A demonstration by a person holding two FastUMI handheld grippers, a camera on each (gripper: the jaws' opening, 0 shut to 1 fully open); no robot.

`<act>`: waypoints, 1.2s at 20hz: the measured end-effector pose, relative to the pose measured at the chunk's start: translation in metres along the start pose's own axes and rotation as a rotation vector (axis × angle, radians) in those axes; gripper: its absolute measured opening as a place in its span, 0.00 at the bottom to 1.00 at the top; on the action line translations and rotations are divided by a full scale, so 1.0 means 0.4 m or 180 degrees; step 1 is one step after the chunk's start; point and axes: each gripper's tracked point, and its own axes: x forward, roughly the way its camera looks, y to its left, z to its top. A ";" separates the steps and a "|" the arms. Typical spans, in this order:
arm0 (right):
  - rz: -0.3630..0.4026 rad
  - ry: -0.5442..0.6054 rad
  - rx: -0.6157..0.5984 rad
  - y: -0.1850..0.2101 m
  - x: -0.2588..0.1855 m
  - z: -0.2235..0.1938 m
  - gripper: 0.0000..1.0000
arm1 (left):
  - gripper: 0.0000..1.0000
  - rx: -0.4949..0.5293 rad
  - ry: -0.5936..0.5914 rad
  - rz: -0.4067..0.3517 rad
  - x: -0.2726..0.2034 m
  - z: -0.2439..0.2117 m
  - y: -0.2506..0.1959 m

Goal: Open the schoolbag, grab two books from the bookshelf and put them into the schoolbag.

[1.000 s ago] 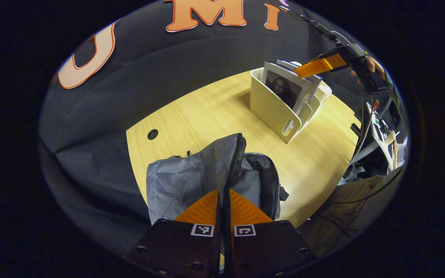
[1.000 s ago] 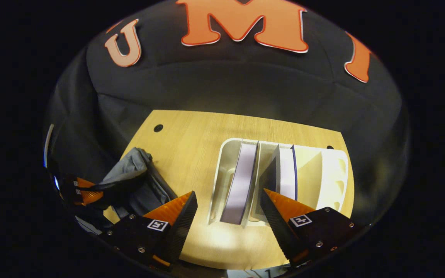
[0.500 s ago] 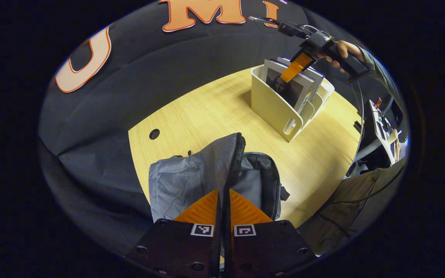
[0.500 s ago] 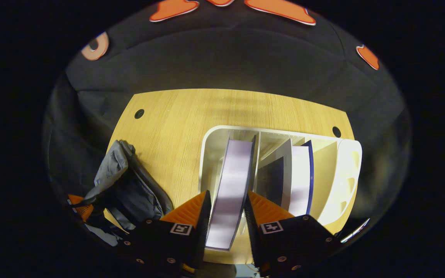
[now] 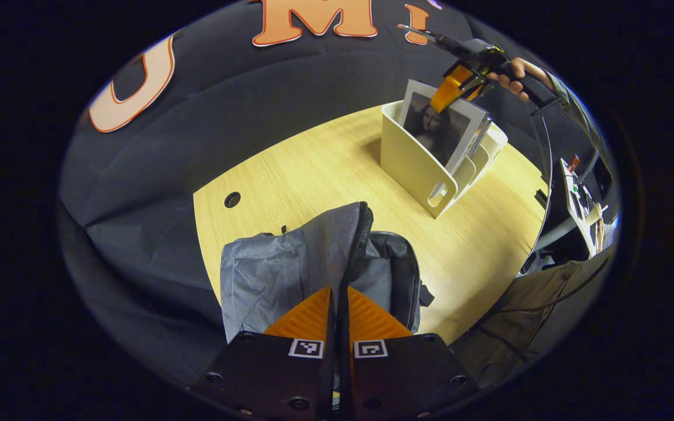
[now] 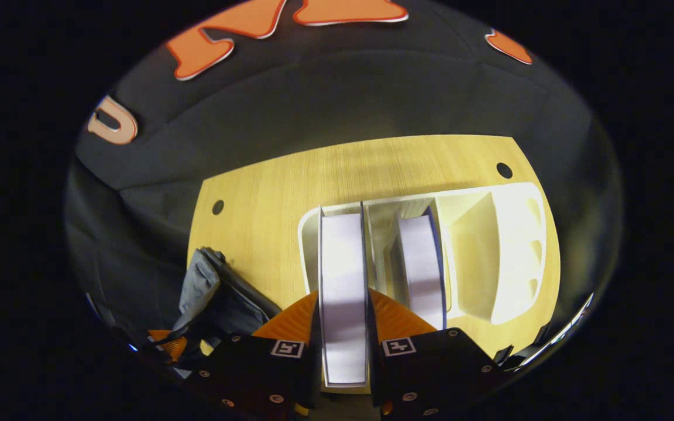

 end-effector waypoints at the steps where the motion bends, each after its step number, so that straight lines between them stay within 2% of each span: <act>1: 0.0055 -0.0048 0.0039 0.000 -0.026 0.005 0.34 | 0.05 -0.0030 -0.0008 -0.0022 0.002 -0.002 -0.006; 6: 0.0202 -0.0312 0.0112 -0.022 -0.161 0.019 0.34 | 0.05 -0.0074 -0.0052 -0.0078 0.000 0.005 -0.015; 11: 0.0358 -0.0540 0.0091 -0.011 -0.254 -0.009 0.33 | 0.05 -0.0149 -0.0117 -0.0164 -0.005 0.015 -0.027; 14: 0.0536 -0.0595 0.0070 0.013 -0.305 -0.041 0.33 | 0.05 -0.0172 -0.0142 -0.0169 0.001 0.030 -0.040; 17: 0.0722 -0.0602 0.0154 0.038 -0.322 -0.082 0.33 | 0.05 -0.0251 -0.0178 -0.0078 0.003 0.030 -0.031; 20: 0.0927 -0.0542 0.0230 0.067 -0.327 -0.133 0.33 | 0.05 -0.0312 -0.0197 -0.0091 0.003 0.038 -0.037; 24: 0.1039 -0.0547 0.0330 0.100 -0.285 -0.204 0.32 | 0.05 -0.0399 -0.0235 -0.0081 -0.005 0.016 -0.029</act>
